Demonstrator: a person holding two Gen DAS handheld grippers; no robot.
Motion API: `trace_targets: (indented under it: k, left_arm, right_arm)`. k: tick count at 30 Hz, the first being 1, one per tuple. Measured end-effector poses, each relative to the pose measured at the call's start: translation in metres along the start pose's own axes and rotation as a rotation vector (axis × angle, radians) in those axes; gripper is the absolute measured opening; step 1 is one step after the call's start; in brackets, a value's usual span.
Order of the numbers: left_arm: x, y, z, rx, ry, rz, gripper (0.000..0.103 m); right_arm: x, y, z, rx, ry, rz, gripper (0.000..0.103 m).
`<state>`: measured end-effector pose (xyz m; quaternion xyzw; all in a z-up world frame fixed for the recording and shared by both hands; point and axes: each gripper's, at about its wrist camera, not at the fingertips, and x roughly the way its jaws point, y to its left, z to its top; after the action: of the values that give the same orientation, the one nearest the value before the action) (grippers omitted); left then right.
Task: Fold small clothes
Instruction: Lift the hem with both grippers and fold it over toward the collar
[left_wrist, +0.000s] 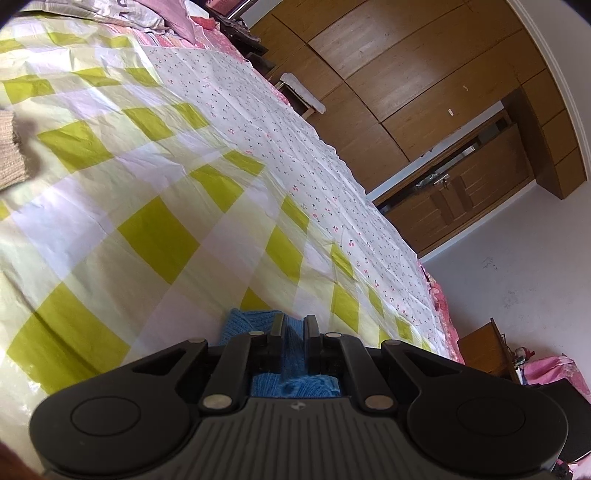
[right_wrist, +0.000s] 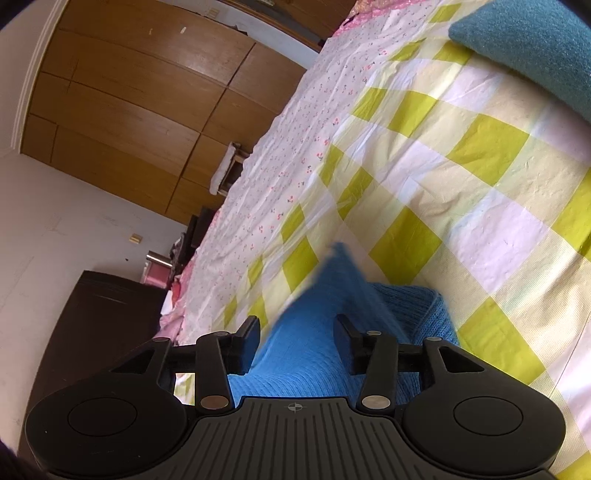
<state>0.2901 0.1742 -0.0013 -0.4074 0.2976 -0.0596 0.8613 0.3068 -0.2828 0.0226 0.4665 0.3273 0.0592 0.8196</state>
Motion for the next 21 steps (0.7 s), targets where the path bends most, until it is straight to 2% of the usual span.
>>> trace_targets:
  k: [7, 12, 17, 19, 21]
  left_arm:
    - [-0.018, -0.007, 0.002, 0.061, -0.017, 0.012, 0.013]
    - [-0.037, -0.008, -0.018, 0.146, 0.030, 0.024, 0.014]
    - [-0.044, -0.007, -0.040, 0.197, 0.079, 0.045, 0.019]
    - [-0.044, -0.005, -0.046, 0.196, 0.088, 0.056, 0.020]
    - [-0.043, -0.003, -0.049, 0.179, 0.098, 0.058, 0.021]
  right_arm:
    - [-0.020, 0.008, -0.004, -0.085, -0.007, -0.030, 0.048]
    - [-0.044, 0.012, -0.026, -0.284, 0.005, -0.153, 0.048]
    - [-0.054, 0.007, -0.050, -0.412, 0.054, -0.255, 0.047]
    - [-0.052, 0.004, -0.056, -0.410, 0.087, -0.278, 0.043]
    - [-0.050, 0.001, -0.061, -0.402, 0.117, -0.284, 0.035]
